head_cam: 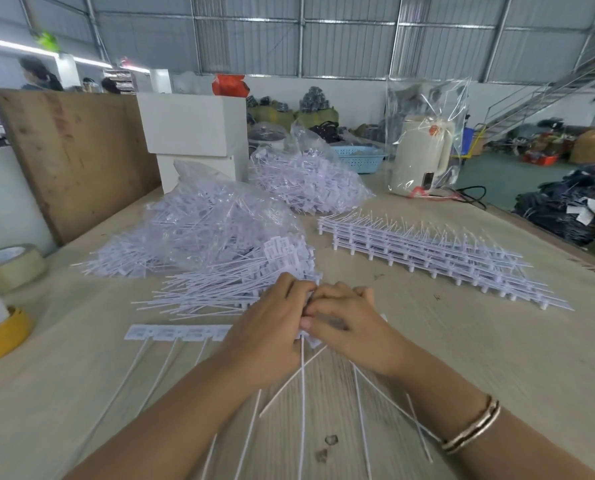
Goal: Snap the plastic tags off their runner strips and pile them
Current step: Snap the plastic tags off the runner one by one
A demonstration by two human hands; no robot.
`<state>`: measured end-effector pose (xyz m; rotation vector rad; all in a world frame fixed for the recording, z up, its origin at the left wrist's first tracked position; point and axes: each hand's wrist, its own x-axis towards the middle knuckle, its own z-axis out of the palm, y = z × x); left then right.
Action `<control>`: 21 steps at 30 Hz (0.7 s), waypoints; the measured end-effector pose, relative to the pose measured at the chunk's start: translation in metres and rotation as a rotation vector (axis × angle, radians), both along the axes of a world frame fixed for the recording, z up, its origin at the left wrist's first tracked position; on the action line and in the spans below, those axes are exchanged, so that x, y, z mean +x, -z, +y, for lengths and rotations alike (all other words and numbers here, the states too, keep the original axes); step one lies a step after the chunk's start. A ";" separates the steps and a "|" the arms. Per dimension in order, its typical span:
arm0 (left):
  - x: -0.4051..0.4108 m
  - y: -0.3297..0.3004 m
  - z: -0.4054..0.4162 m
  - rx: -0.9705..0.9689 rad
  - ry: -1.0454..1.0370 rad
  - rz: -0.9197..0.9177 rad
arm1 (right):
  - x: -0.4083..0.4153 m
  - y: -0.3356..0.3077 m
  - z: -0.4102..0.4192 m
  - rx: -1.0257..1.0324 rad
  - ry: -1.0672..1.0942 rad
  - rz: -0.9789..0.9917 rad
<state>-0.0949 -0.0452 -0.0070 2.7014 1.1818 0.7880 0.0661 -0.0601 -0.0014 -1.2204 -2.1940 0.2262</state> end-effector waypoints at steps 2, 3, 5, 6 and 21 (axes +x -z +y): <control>-0.002 -0.001 0.001 0.018 -0.017 0.019 | 0.000 -0.001 -0.002 -0.073 -0.026 0.063; -0.002 -0.002 0.001 0.026 -0.018 0.045 | 0.001 -0.001 -0.002 -0.101 -0.032 0.058; -0.004 -0.005 0.001 0.012 -0.012 0.111 | 0.002 -0.002 -0.003 -0.144 -0.022 0.059; -0.006 -0.007 0.001 -0.021 -0.011 0.138 | 0.003 -0.003 -0.002 -0.159 -0.006 0.078; -0.001 -0.002 0.005 0.066 -0.163 0.212 | 0.007 -0.004 -0.001 -0.289 -0.123 0.075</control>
